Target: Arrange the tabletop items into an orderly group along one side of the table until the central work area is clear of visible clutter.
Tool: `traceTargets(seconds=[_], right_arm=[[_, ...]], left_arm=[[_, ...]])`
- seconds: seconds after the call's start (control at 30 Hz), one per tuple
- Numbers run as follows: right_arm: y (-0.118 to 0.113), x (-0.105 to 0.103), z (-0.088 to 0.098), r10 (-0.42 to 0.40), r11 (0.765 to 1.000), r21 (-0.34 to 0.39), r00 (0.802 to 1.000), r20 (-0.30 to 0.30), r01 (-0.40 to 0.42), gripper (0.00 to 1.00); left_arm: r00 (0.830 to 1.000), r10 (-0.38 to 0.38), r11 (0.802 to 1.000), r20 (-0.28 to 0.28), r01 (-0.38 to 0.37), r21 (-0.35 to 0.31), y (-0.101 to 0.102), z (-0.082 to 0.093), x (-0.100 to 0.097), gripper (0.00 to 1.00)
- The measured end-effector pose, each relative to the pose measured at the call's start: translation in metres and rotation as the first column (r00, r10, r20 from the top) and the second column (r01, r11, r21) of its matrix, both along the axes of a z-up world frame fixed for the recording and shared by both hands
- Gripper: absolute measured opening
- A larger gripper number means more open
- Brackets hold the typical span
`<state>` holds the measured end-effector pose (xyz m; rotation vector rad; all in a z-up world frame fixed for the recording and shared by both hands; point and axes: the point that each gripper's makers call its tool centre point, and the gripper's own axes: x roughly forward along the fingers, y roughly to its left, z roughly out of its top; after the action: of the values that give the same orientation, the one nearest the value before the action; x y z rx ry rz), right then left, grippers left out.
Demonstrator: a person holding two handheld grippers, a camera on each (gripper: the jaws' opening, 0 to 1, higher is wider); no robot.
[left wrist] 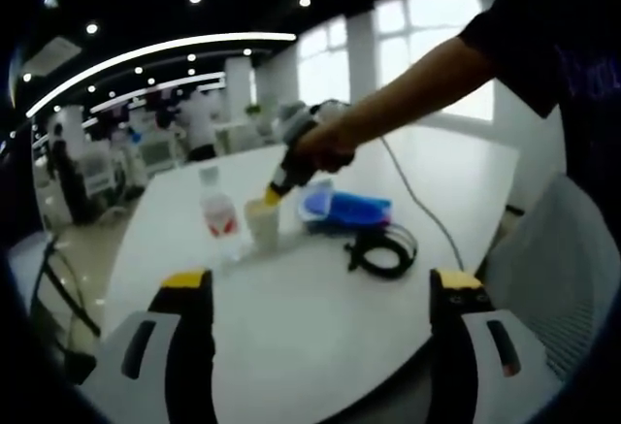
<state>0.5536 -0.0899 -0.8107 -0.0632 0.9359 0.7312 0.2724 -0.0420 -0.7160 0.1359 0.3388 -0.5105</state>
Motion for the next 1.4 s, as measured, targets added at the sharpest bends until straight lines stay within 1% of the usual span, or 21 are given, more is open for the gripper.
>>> traceTargets(seconds=[0.1, 0.37, 0.47, 0.7, 1.07, 1.2, 1.33, 1.4], right_arm=[[0.0007, 0.0005, 0.0007, -0.012, 1.000, 0.015, 1.000, -0.006, 0.012, 0.02], [0.0015, 0.0032, 0.0036, -0.016, 1.000, 0.016, 1.000, 0.011, 0.016, 0.01], [0.0023, 0.0029, 0.0029, -0.020, 1.000, 0.018, 1.000, 0.006, 0.020, 0.01], [0.0065, -0.0015, 0.0026, -0.009, 1.000, 0.021, 1.000, -0.007, 0.009, 0.01], [0.0056, -0.0010, 0.0035, -0.001, 1.000, 0.011, 1.000, 0.004, 0.001, 0.01], [0.0060, -0.0026, 0.0024, 0.003, 1.000, 0.013, 1.000, -0.005, -0.003, 0.02], [0.0053, -0.0026, 0.0030, 0.009, 1.000, 0.006, 1.000, 0.006, -0.009, 0.03], [0.0062, -0.0026, 0.0053, 0.003, 1.000, 0.021, 1.000, 0.005, -0.003, 0.05]], left_arm=[[1.000, 0.004, 1.000, 0.001, -0.004, 0.001, 0.0007, 0.0002, 0.0001, 0.88], [1.000, 0.006, 1.000, 0.005, -0.006, 0.003, 0.0013, 0.0008, -0.0001, 0.88], [1.000, 0.007, 1.000, 0.007, -0.007, 0.002, 0.0016, 0.0013, 0.0000, 0.87], [1.000, 0.007, 1.000, 0.006, -0.007, 0.003, 0.0027, 0.0012, -0.0004, 0.87], [1.000, 0.008, 1.000, 0.005, -0.008, 0.009, 0.0040, 0.0007, 0.0002, 0.87], [1.000, 0.008, 1.000, 0.005, -0.008, 0.011, 0.0045, 0.0007, 0.0002, 0.87], [1.000, 0.009, 1.000, 0.007, -0.009, 0.011, 0.0049, 0.0010, 0.0005, 0.86], [1.000, 0.009, 1.000, 0.009, -0.009, 0.010, 0.0049, 0.0014, 0.0007, 0.87]])
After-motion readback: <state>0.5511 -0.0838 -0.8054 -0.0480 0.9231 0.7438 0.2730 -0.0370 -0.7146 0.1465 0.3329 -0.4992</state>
